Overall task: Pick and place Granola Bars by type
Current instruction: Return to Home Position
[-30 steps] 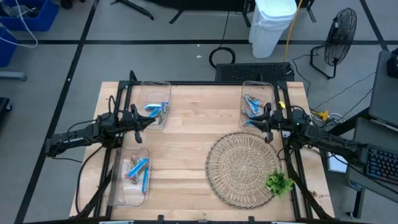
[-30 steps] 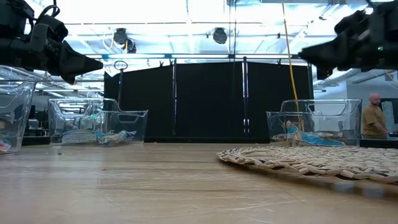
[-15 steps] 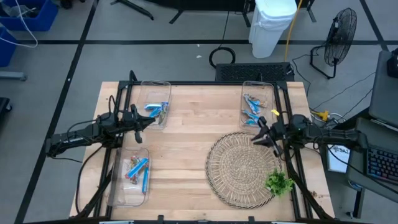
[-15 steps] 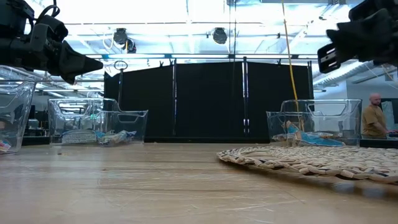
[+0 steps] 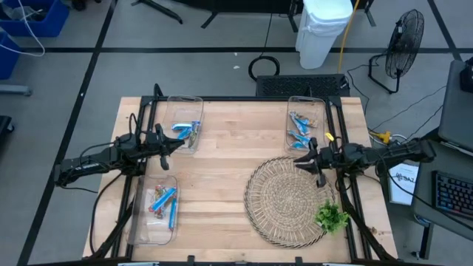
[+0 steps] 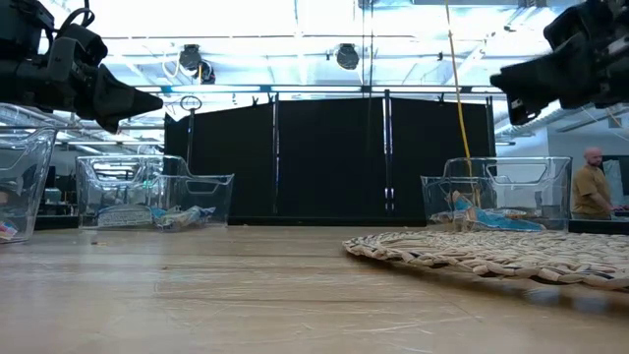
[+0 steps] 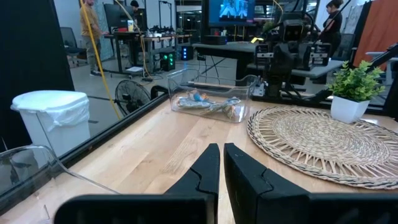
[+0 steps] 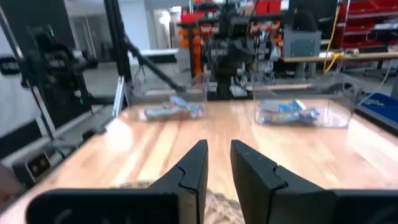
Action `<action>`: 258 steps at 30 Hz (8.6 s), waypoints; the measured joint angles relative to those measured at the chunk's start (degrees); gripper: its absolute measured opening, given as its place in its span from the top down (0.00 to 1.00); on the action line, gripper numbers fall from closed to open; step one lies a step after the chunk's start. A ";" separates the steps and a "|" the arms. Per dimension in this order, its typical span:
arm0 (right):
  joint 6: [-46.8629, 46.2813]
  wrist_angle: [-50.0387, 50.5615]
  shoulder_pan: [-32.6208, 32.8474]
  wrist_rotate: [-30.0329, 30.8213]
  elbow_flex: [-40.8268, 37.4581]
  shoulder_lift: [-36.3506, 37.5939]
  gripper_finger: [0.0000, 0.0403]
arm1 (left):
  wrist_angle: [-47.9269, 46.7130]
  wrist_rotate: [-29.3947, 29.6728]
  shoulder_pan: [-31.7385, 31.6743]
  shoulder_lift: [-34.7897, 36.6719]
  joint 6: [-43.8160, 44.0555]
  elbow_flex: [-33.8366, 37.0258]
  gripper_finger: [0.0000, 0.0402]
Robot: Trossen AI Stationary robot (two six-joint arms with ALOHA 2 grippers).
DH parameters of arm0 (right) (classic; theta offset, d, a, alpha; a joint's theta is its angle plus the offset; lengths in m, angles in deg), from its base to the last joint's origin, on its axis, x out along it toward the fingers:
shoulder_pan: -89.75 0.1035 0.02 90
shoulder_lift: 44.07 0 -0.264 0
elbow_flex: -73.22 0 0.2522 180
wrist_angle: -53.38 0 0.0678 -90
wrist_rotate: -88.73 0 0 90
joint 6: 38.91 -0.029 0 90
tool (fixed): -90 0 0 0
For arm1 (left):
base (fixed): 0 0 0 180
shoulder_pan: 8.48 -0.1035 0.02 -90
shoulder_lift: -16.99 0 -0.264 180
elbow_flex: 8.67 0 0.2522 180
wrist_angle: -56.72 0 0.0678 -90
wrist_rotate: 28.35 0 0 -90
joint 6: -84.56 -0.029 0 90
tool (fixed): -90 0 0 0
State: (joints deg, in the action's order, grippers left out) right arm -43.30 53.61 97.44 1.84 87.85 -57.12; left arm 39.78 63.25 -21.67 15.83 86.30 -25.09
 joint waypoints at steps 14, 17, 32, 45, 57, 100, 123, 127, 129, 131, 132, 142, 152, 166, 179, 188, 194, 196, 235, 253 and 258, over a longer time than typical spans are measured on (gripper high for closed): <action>3.35 3.00 0.03 1.30 -0.01 1.20 0.89 | -0.02 0.00 -0.01 0.00 0.00 -0.01 0.92; 4.47 3.57 0.03 1.33 -0.02 3.73 0.89 | -0.02 0.00 0.00 0.00 0.00 0.00 0.92; 5.85 10.70 -0.55 1.32 -0.02 12.88 0.89 | 0.13 -0.02 0.00 0.00 0.00 0.00 0.92; 7.06 11.02 -0.54 1.12 -0.02 12.88 0.89 | 0.28 -0.02 0.00 0.02 0.02 0.00 0.92; 6.81 11.78 -0.54 1.10 -0.02 12.88 0.89 | 0.32 -0.02 0.00 0.00 0.00 0.00 0.92; 6.65 11.90 -0.52 1.12 -0.02 12.52 0.89 | 4.13 -3.08 16.77 -1.46 -5.09 2.03 0.92; 6.65 11.88 -0.52 1.11 -0.02 12.51 0.89 | 3.88 -3.06 16.77 -1.46 -5.49 2.03 0.92; 6.65 11.88 -0.52 1.12 -0.02 12.51 0.89 | 3.87 -3.06 16.77 -1.46 -5.49 2.03 0.92; 6.69 11.88 -0.52 1.12 -0.02 12.51 0.89 | 3.87 -3.06 16.77 -1.46 -5.51 2.03 0.92; 6.64 11.88 -0.52 1.26 -0.02 12.51 0.89 | 3.85 -3.04 16.77 -1.46 -5.54 2.03 0.92; 6.28 11.85 -0.52 1.32 -0.02 12.51 0.89 | 3.86 -3.02 16.77 -1.46 -5.70 2.03 0.92; 5.10 11.61 -0.52 1.31 -0.02 12.51 0.89 | 4.59 -2.99 16.77 -1.46 -5.77 2.05 0.92; 5.08 11.50 -0.52 1.32 -0.02 12.51 0.89 | 4.79 -2.89 16.77 -1.46 -5.77 2.07 0.92; 5.08 11.48 -0.52 1.32 -0.02 12.51 0.89 | 4.87 -2.91 16.77 -1.46 -5.77 2.08 0.92; 5.06 11.48 -0.52 1.32 -0.02 12.51 0.89 | 4.92 -2.93 16.77 -1.46 -5.77 2.06 0.92; 5.07 11.48 -0.52 1.32 -0.02 12.51 0.89 | 4.93 -2.95 16.77 -1.46 -5.77 2.05 0.92; 5.08 11.48 -0.52 1.32 -0.02 12.49 0.89 | 4.94 -2.95 16.77 -1.46 -5.77 2.07 0.92; 5.08 11.48 -0.52 1.32 -0.02 12.49 0.89 | 4.94 -2.95 16.77 -1.46 -5.78 2.05 0.92; 5.08 11.48 -0.52 1.32 -0.02 12.49 0.89 | 4.94 -2.97 16.77 -1.46 -5.77 2.05 0.92; 5.07 11.48 -0.52 1.32 -0.02 12.49 0.89 | 4.94 -2.99 16.77 -1.45 -5.77 2.05 0.92; 5.07 11.47 -0.53 1.32 -0.02 12.50 0.89 | 4.94 -2.99 16.77 -1.46 -5.77 2.05 0.92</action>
State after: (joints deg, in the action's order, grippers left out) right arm -38.24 65.08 96.92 3.16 87.82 -44.62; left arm 44.72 60.27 -4.90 14.37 80.53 -23.03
